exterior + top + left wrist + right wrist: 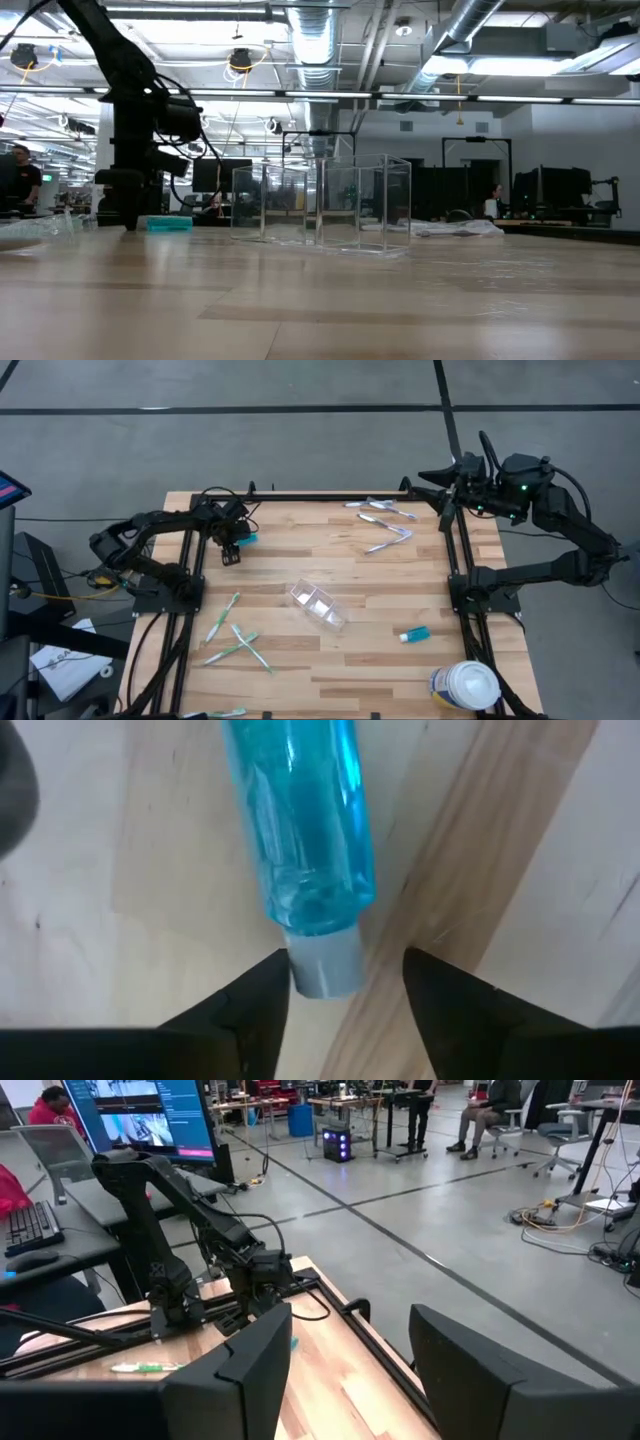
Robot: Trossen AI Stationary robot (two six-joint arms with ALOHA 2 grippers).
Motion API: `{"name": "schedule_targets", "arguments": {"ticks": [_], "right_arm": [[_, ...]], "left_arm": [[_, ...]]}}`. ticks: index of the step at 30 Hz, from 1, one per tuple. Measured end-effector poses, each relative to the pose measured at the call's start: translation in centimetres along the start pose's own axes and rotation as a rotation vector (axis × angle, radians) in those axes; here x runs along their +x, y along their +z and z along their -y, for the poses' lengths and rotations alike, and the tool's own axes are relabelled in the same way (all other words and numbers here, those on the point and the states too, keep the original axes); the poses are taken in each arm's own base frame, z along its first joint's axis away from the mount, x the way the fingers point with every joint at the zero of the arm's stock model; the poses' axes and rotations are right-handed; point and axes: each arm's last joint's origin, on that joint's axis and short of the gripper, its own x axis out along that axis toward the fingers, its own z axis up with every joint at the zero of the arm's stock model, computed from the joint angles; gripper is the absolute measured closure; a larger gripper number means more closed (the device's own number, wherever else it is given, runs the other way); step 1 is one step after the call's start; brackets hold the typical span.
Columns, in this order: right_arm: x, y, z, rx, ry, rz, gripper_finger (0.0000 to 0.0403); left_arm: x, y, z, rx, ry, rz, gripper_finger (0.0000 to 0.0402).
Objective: Pick & Place toothbrushing station
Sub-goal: Put the blue mouthwash bottle into the transparent organizer
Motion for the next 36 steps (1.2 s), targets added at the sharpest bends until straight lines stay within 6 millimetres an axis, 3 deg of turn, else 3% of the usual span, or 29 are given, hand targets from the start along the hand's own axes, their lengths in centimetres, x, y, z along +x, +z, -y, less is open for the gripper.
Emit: {"name": "schedule_targets", "arguments": {"ticks": [5, 10, 20, 27, 31, 36], "right_arm": [[0.0, 0.0, 0.0, -0.003, 0.0, 0.002, 0.0216], [0.0, 0.0, 0.0, -0.003, 0.0, 0.003, 0.022], [0.0, 0.7, -0.1, -0.017, 0.004, 0.076, 0.0221], [0.7, 0.7, -0.1, -0.072, -0.002, 0.066, 0.0221], [2.4, 0.0, -0.2, -0.108, -0.018, -0.023, 0.0221], [5.6, -1.3, -0.5, -0.178, 0.066, -0.154, 0.0221]], "left_arm": [[-0.7, 0.4, -0.7, -0.094, 0.037, 0.09, 0.0268], [-0.3, 0.3, -0.8, -0.142, 0.018, 0.066, 0.0324], [-1.0, 1.0, -0.2, -0.292, -0.094, 0.114, 0.0324], [-4.8, 4.0, -1.0, -0.549, -0.346, 0.322, 0.0324], [-8.1, 6.2, -1.6, -0.687, -0.671, 0.436, 0.0324], [-12.9, 8.8, -1.4, -0.723, -1.004, 0.474, 0.0324]]}}
